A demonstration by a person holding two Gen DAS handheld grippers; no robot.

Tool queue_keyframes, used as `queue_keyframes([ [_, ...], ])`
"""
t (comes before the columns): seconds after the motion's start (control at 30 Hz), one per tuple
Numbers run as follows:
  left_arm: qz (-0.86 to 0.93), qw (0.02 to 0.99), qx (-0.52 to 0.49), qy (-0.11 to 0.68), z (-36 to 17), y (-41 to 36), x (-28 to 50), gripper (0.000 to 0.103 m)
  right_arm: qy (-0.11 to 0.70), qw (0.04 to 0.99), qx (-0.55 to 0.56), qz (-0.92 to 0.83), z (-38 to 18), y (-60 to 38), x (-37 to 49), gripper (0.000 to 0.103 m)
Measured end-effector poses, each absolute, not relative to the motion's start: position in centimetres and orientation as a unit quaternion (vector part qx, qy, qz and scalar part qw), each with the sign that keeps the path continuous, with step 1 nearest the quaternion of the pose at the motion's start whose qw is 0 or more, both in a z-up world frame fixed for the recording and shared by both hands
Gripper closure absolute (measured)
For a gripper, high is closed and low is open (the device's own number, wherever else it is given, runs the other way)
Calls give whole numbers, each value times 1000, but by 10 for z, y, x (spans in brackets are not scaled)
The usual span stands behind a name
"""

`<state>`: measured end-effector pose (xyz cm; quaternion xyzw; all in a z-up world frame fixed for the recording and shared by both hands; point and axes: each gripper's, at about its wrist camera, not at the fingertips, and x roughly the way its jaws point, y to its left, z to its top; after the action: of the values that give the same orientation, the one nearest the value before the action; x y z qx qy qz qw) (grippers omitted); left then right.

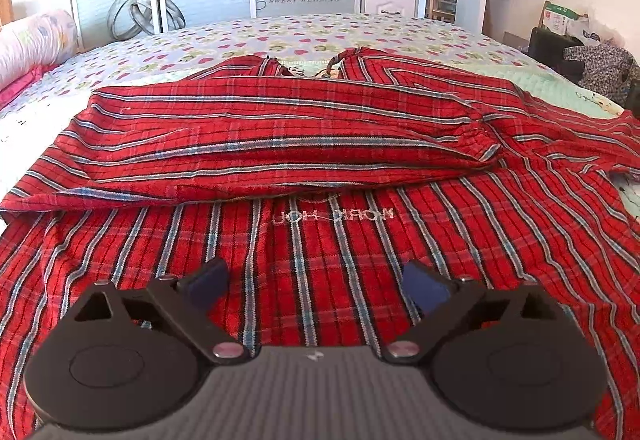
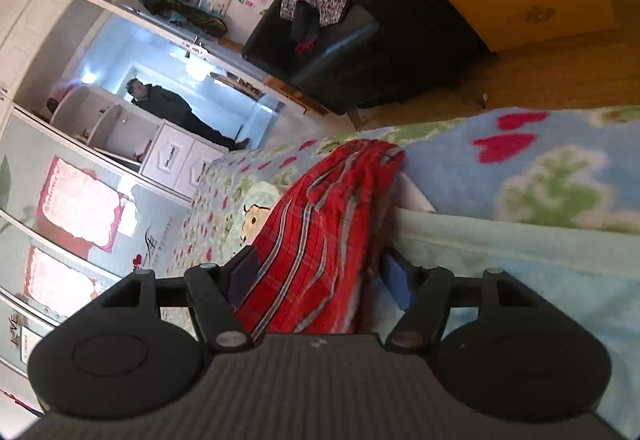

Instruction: Fold clothes

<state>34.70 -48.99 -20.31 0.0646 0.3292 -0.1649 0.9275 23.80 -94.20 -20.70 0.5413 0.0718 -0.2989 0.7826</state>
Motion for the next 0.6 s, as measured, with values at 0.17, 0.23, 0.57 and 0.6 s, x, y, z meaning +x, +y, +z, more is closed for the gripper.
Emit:
queue_keyframes([
  [0.17,-167,927,65,330,-204,-490,347,4,125,791,509,-315,-197,-948,245,93],
  [0.23,-167,927,64,330,-204,-490,347,3,129,792,503,-320,-192,-944,233,99],
  [0.57,-172,926,58,331,-204,-488,349,2,149,798,452,-369,-185,-908,183,98],
  [0.6,-173,926,58,332,-204,-488,349,2,151,801,443,-375,-190,-906,183,99],
])
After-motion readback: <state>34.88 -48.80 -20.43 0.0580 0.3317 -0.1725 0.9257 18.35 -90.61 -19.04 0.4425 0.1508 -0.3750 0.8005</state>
